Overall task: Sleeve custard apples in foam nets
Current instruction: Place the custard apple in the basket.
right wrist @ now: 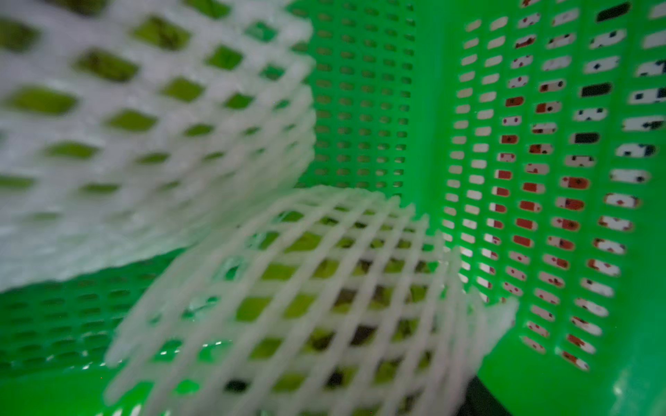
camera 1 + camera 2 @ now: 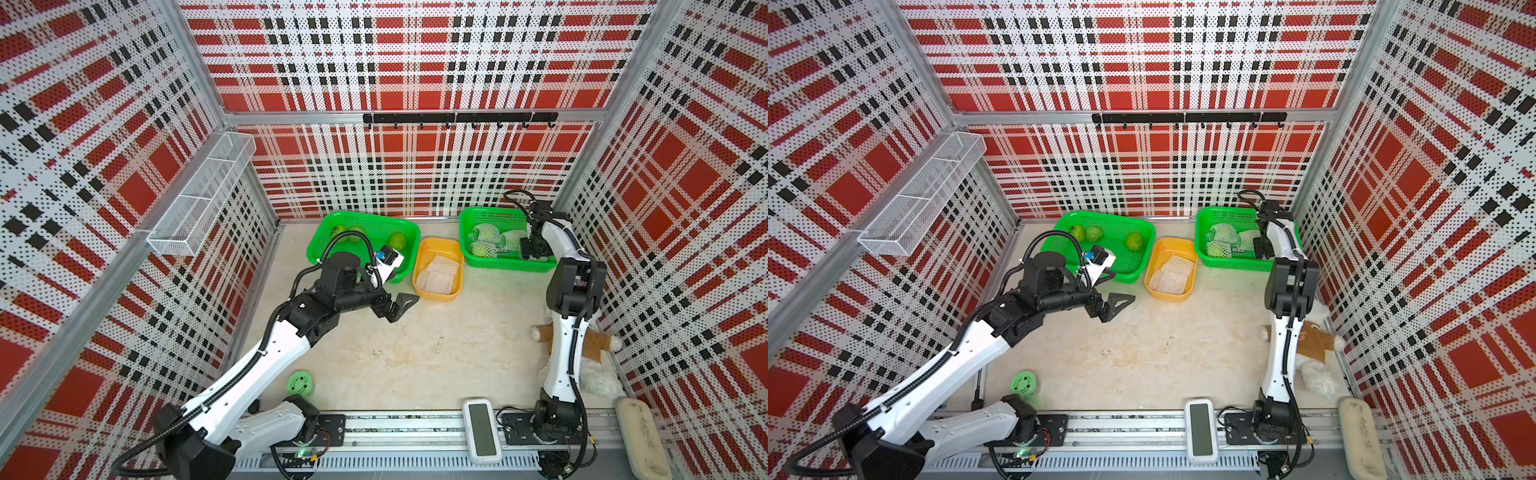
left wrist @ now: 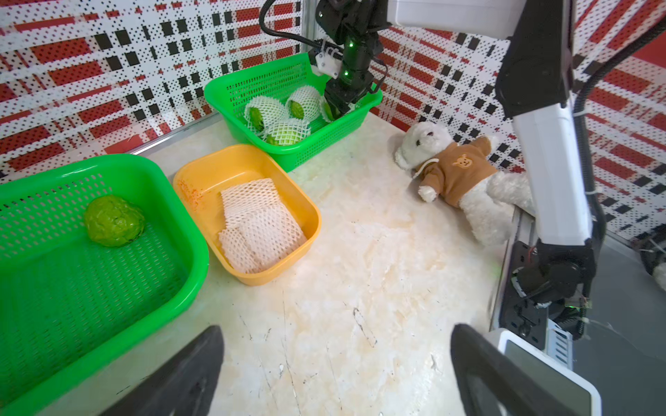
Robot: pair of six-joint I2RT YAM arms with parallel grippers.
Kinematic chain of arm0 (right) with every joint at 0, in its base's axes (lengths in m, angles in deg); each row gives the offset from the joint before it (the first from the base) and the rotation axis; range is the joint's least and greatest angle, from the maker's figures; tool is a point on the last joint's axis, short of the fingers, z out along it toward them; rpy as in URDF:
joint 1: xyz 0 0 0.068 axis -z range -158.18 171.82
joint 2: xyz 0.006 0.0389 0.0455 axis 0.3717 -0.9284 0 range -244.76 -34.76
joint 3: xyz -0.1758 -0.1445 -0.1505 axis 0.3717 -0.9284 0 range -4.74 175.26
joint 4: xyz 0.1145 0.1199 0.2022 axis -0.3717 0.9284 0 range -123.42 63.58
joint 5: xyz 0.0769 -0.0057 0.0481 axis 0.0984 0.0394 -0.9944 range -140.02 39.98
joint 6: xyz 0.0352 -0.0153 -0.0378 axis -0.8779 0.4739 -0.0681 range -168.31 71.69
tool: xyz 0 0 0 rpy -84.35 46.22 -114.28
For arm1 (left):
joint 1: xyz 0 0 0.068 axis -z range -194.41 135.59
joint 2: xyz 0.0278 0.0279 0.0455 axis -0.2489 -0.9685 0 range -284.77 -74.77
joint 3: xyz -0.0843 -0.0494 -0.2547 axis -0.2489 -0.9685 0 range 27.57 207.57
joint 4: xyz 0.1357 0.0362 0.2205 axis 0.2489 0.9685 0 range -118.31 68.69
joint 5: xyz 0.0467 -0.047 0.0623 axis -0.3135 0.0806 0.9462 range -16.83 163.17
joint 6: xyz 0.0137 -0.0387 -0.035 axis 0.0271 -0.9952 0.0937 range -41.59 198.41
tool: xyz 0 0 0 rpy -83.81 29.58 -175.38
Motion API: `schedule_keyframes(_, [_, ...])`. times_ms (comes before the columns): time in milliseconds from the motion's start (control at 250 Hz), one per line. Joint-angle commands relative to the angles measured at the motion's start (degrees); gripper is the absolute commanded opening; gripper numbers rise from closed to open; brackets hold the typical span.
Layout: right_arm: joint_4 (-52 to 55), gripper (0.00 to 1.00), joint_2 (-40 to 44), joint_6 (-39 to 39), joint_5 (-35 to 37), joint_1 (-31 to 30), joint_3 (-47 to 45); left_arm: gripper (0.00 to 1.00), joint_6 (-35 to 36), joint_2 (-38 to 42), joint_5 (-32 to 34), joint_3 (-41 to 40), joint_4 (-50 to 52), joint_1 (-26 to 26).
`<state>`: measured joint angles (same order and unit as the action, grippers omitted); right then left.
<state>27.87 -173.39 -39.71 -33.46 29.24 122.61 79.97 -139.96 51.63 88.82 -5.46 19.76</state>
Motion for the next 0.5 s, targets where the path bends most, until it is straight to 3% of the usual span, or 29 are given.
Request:
schedule_keyframes(0, [2.74, 0.67, -0.60, 1.33, -0.29, -0.13, 3.41, 0.99, -1.45, -4.36, 6.70, 4.28, -1.42, -0.40])
schedule_keyframes(100, [2.94, 0.79, 0.49, 1.36, -1.56, -0.11, 4.15, 0.99, -3.69, -10.40, 11.78, 7.78, -1.37, -1.85])
schedule_keyframes(264, [5.61, 0.90, 2.94, 2.04, -2.55, -0.08, 7.11, 0.99, -7.96, -22.97, 14.46, 15.74, -0.81, -7.08])
schedule_keyframes(496, [7.46, 0.99, 8.91, 1.88, -5.46, 0.05, 6.54, 1.00, -9.29, -43.14, 19.64, 33.31, 4.76, -11.77])
